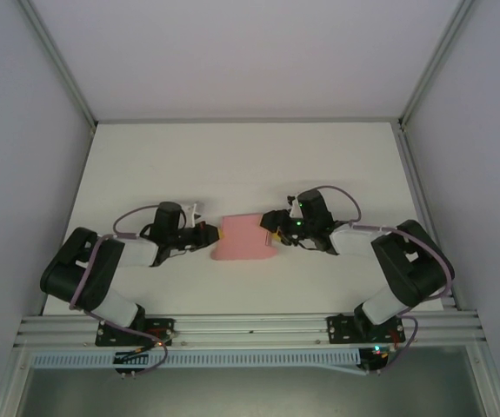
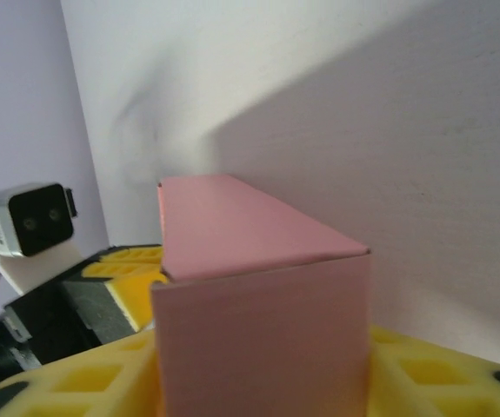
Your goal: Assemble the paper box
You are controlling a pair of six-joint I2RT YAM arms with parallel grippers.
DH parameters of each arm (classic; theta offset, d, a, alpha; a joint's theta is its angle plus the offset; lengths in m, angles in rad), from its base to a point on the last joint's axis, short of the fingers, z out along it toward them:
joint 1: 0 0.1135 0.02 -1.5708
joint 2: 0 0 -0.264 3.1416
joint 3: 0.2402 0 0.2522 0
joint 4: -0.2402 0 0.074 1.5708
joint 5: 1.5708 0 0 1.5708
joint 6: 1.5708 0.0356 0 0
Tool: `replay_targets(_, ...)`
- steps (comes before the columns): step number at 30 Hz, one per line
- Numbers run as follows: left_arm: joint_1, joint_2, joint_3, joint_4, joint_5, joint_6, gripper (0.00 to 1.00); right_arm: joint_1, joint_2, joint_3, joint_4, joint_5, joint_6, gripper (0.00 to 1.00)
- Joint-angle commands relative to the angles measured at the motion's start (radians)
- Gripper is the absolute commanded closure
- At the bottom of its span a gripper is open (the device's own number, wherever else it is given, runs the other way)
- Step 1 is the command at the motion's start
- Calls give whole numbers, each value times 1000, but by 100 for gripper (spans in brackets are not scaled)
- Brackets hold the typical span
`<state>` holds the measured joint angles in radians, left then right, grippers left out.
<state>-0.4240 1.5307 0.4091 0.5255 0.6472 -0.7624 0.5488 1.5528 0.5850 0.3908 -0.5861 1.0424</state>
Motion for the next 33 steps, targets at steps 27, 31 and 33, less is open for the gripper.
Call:
replay_targets(27, -452, -396, 391, -637, -544, 988, 0, -228, -130, 277, -658, -358, 159, 68)
replay_targets(31, -548, -316, 455, -707, -753, 1057, 0, -260, -70, 379, -867, -402, 56, 69)
replay_targets(33, -572, -277, 478, -737, -812, 1089, 0, -263, -50, 414, -942, -405, 13, 69)
